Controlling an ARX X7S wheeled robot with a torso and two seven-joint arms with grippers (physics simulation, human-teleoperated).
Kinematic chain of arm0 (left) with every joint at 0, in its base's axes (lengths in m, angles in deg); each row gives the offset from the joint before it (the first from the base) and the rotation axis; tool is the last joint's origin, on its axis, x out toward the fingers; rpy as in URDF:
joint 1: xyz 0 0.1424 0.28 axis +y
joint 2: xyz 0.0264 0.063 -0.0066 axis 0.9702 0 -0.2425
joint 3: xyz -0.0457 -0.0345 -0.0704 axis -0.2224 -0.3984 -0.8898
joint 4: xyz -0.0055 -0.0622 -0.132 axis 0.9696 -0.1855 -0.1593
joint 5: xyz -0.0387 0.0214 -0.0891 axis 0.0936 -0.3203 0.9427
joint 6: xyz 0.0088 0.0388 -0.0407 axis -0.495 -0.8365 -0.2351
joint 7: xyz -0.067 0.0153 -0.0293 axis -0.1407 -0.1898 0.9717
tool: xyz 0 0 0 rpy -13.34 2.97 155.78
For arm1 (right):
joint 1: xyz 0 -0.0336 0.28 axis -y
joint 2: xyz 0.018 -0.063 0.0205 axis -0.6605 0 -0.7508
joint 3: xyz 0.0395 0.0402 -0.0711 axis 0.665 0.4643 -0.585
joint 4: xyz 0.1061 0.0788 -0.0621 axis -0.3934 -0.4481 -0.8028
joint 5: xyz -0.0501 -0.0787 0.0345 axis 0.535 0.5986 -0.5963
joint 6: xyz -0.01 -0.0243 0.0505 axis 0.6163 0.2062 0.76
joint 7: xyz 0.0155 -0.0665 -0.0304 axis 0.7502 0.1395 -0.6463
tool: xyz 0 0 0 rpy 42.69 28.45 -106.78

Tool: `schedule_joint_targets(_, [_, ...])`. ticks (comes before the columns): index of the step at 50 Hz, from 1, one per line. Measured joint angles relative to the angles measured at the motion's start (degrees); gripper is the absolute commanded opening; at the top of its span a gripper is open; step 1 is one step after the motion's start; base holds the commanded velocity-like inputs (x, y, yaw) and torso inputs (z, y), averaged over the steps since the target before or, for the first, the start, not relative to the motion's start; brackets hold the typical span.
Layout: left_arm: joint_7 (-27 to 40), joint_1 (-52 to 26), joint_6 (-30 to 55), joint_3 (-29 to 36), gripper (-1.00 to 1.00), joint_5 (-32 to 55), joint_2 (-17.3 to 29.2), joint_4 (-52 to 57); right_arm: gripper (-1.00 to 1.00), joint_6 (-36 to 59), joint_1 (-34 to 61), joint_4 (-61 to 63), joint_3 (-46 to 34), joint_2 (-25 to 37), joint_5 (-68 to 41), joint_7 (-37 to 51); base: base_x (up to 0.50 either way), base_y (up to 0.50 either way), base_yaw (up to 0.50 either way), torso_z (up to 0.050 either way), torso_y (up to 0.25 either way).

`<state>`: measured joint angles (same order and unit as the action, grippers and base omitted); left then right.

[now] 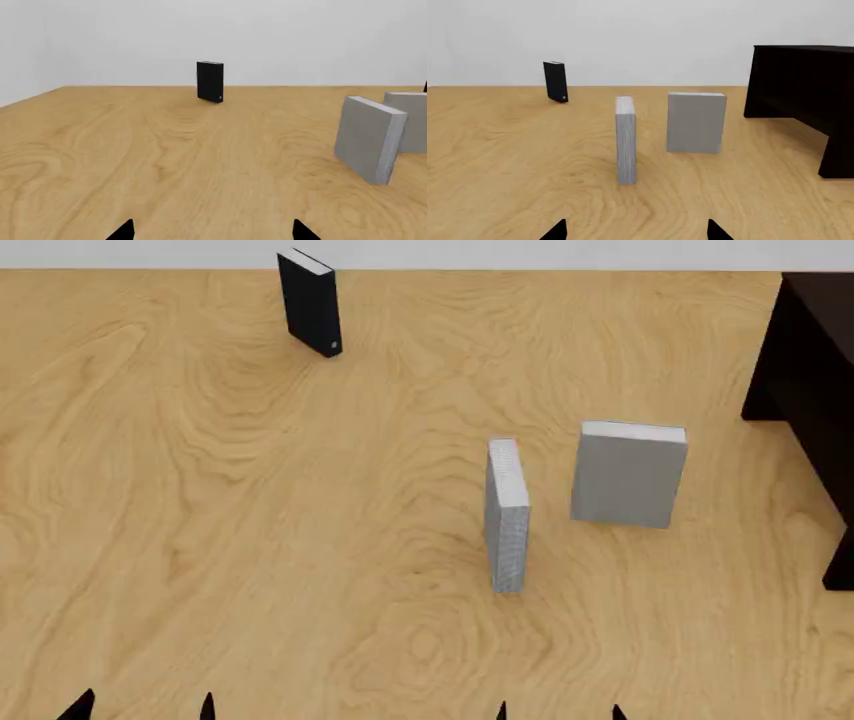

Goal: Pick up the book on the right and place it on the cabinet shelf.

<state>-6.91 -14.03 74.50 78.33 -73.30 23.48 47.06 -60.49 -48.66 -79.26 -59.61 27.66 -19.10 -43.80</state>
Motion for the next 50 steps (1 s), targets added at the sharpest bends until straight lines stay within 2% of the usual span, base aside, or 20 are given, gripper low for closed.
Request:
schedule_joint_targets(12, [1.3,0.2,-0.4,1.6,1.0,1.8,1.1,2.1,1.0,0.2,0.5,1.2,-0.5,1.4,-1.7,0.9,0.0,0.0,0.0,0.045,0.0])
schedule_joint_targets(29, [5.2,-9.2,11.7,3.4,1.0,6.1,2.8,15.0,1.0,12.4,9.3,14.1,-0.5,5.0,-4.9,2.2,0.01,-0.01,0.0,0.05,0.0])
schedule_joint_targets(50, [6.6,-11.1,15.2,5.4,1.0,7.4,6.6,23.5,1.0,14.0,10.5,18.1,-2.0,7.3,-7.9,1.6,0.42,-0.28,0.0,0.05,0.0])
